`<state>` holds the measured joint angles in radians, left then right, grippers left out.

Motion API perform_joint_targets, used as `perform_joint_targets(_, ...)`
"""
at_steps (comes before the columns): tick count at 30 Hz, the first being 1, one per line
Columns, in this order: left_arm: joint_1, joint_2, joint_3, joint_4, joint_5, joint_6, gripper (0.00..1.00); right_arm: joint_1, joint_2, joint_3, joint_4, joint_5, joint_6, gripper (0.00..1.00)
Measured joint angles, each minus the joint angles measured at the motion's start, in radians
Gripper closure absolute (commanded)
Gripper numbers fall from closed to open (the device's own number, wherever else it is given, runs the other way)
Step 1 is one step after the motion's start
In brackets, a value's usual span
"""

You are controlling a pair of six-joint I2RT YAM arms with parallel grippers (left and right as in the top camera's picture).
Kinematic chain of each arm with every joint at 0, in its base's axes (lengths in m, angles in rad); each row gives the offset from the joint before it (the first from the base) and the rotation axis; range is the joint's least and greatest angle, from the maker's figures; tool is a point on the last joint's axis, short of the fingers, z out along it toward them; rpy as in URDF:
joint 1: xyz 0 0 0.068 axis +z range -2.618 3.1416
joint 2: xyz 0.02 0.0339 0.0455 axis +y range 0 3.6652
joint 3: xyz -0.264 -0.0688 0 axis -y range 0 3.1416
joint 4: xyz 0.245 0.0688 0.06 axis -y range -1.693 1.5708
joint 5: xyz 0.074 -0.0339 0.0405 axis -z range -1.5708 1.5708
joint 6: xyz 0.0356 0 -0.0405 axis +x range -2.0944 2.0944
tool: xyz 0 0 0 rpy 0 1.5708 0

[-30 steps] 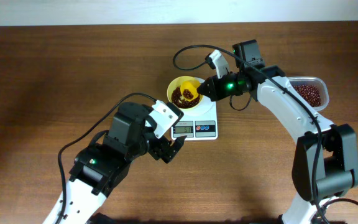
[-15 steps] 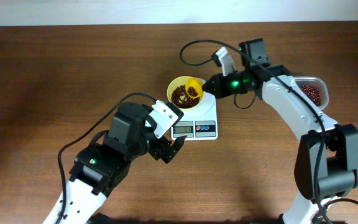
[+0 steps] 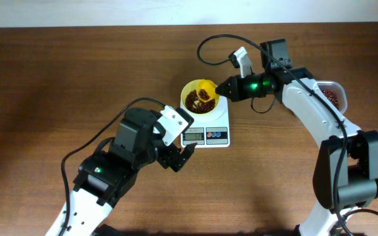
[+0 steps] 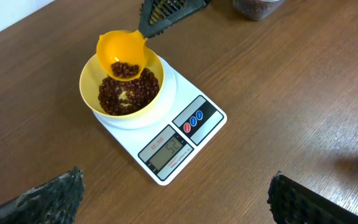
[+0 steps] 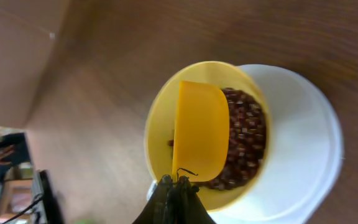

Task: Scoop item into bowl and weigh 50g on scale
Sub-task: 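Carry the yellow scoop with the right gripper back into the bean tub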

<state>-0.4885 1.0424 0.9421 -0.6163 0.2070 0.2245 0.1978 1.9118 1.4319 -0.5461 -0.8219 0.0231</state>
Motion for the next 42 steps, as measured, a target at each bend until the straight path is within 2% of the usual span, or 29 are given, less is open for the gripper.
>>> perform_joint_targets(13, 0.0, 0.0, 0.0, 0.0, 0.0, 0.0, 0.01, -0.015, 0.001, -0.002, 0.0, -0.127, 0.014, 0.96)
perform_joint_targets(27, 0.0, 0.0, 0.0, 0.0, 0.0, 0.0, 0.01, -0.313, 0.001, -0.002, -0.006, -0.291, 0.142, 0.96)
perform_joint_targets(33, 0.0, 0.0, 0.0, 0.0, 0.0, 0.0, 0.01, -0.488, 0.0, 0.0, -0.151, -0.303, 0.151, 0.96)
perform_joint_targets(42, 0.0, 0.0, 0.0, 0.0, 0.0, 0.0, 0.01, -0.73, -0.048, 0.003, -0.422, -0.202, -0.014, 0.96)
